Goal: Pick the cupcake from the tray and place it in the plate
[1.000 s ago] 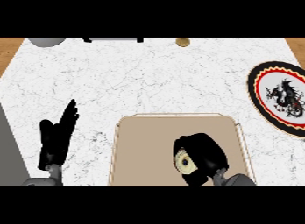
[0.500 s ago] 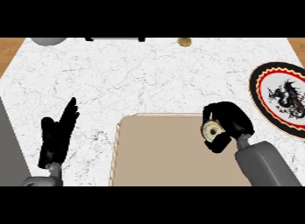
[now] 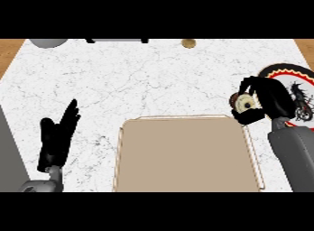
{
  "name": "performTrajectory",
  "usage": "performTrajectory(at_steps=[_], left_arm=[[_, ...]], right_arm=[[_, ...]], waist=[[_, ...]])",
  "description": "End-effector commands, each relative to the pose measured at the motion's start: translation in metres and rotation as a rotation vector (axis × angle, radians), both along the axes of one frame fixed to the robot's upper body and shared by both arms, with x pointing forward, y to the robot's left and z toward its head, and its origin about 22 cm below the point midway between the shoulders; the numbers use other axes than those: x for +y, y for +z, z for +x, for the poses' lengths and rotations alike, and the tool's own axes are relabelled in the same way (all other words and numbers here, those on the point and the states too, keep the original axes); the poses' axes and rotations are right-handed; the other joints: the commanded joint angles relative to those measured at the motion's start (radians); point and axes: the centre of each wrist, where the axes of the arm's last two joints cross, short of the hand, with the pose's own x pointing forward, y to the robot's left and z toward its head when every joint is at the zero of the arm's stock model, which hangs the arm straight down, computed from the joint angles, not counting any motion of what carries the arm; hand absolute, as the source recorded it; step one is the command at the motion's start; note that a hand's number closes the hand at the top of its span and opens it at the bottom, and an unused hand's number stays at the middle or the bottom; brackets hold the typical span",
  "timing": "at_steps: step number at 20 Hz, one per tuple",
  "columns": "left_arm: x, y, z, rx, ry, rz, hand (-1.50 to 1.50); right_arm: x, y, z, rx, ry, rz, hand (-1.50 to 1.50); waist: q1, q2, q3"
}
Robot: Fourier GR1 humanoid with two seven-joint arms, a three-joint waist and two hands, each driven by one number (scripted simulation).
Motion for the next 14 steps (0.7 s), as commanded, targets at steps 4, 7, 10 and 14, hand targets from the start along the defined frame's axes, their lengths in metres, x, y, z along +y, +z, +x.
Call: performTrajectory(at_steps=[4, 7, 10, 14], left_arm=[[0.016, 0.013, 0.007, -0.009, 0.008, -0.012, 0.00], [-0.008, -0.004, -0.016, -0.003, 0.003, 0.009, 0.00], [0.000, -0.005, -0.009, -0.008, -0.015, 0.011, 0.00], [-0.003, 0.002, -0.011, -0.009, 0.004, 0.020, 0.00]], right_arm=[[-0.023, 0.060, -0.003, -0.333, -0.183, 0.030, 1.50], [-0.034, 0.060, -0.008, -0.339, -0.273, 0.054, 1.50], [-0.041, 0.057, -0.004, -0.324, -0.351, 0.057, 1.50], [-0.082, 0.067, 0.000, -0.293, -0.398, 0.089, 1.50]], waist=[[-0.015, -0.005, -0.001], [-0.004, -0.003, 0.000], [-0.002, -0.001, 0.000], [0.001, -0.001, 0.000]])
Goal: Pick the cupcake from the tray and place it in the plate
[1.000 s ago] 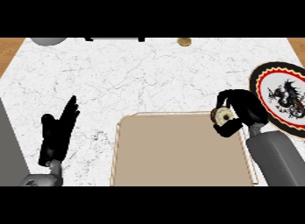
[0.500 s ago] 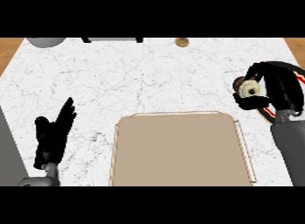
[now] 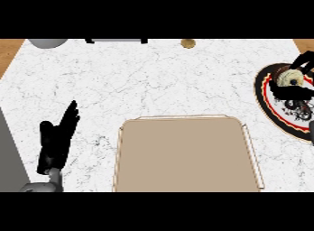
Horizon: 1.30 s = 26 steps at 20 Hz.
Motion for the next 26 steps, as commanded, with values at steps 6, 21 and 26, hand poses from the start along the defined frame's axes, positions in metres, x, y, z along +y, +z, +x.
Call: performTrajectory(at_steps=[6, 21, 26], left_arm=[[-0.001, -0.008, -0.007, 0.005, -0.009, 0.005, 0.00], [-0.006, 0.000, 0.008, -0.018, -0.026, -0.014, 0.00], [-0.015, -0.003, 0.013, -0.013, -0.023, -0.005, 0.00]], right_arm=[[-0.075, -0.013, 0.022, 0.081, -0.111, 0.018, 1.50], [-0.120, -0.076, 0.010, 0.518, -0.034, 0.130, 1.50], [-0.144, -0.072, -0.003, 0.554, 0.053, 0.144, -1.50]], waist=[[0.017, 0.006, 0.001], [0.036, 0.015, 0.002], [0.030, 0.016, 0.003]])
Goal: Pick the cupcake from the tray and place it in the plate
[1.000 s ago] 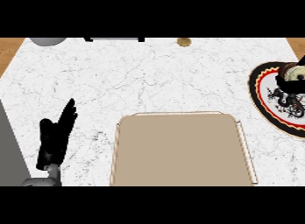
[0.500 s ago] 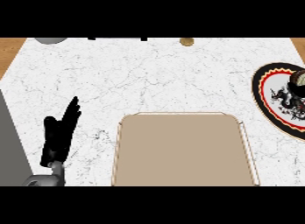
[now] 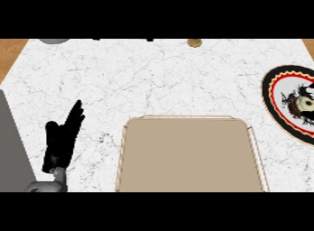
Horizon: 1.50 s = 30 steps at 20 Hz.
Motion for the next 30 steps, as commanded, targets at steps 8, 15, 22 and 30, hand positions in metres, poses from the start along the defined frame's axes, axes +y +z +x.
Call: performTrajectory(at_steps=[8, 15, 22, 30], left_arm=[[0.011, 0.007, 0.004, 0.007, 0.025, 0.014, 0.00], [0.001, 0.000, -0.002, 0.011, 0.007, -0.004, 0.00], [0.021, -0.002, 0.003, 0.003, 0.009, -0.007, 0.00], [0.006, 0.008, 0.007, 0.003, -0.012, -0.004, 0.00]], right_arm=[[-0.014, 0.012, -0.002, -0.411, 0.147, 0.392, -1.50], [-0.055, 0.013, -0.037, -0.560, 0.060, 0.679, -1.50], [-0.067, -0.001, -0.058, -0.550, 0.122, 0.745, -1.50], [-0.054, -0.026, -0.060, -0.584, 0.155, 0.724, -1.50]], waist=[[-0.024, -0.009, 0.002], [-0.013, -0.003, 0.001], [-0.009, -0.001, 0.001], [0.005, 0.002, 0.003]])
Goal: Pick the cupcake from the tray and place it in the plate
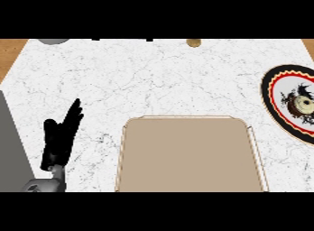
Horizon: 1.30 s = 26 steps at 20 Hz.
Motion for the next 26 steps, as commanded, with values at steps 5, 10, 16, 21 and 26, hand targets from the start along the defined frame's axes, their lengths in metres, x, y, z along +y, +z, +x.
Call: performTrajectory(at_steps=[5, 10, 16, 21, 26], left_arm=[[-0.010, 0.003, -0.002, 0.005, -0.005, 0.000, 0.00], [0.005, -0.002, 0.004, 0.001, 0.004, 0.000, 0.00], [-0.006, 0.012, 0.008, -0.019, -0.003, -0.008, 0.00], [-0.012, 0.009, 0.001, -0.010, 0.008, -0.015, 0.00], [-0.004, -0.007, -0.015, 0.003, 0.006, 0.011, 0.00]], right_arm=[[0.010, -0.012, 0.003, 0.031, -0.038, -0.037, -1.50], [0.006, -0.006, 0.002, 0.061, -0.082, -0.098, -1.50], [0.003, -0.020, -0.012, 0.058, -0.120, -0.113, -1.50], [0.006, -0.030, -0.017, 0.086, -0.163, -0.126, -1.50], [-0.021, -0.018, -0.042, 0.106, -0.178, -0.142, -1.50]], waist=[[0.000, -0.002, -0.001], [0.007, 0.003, 0.000], [0.012, 0.005, 0.002], [0.014, 0.002, 0.002], [0.007, 0.000, 0.001]])
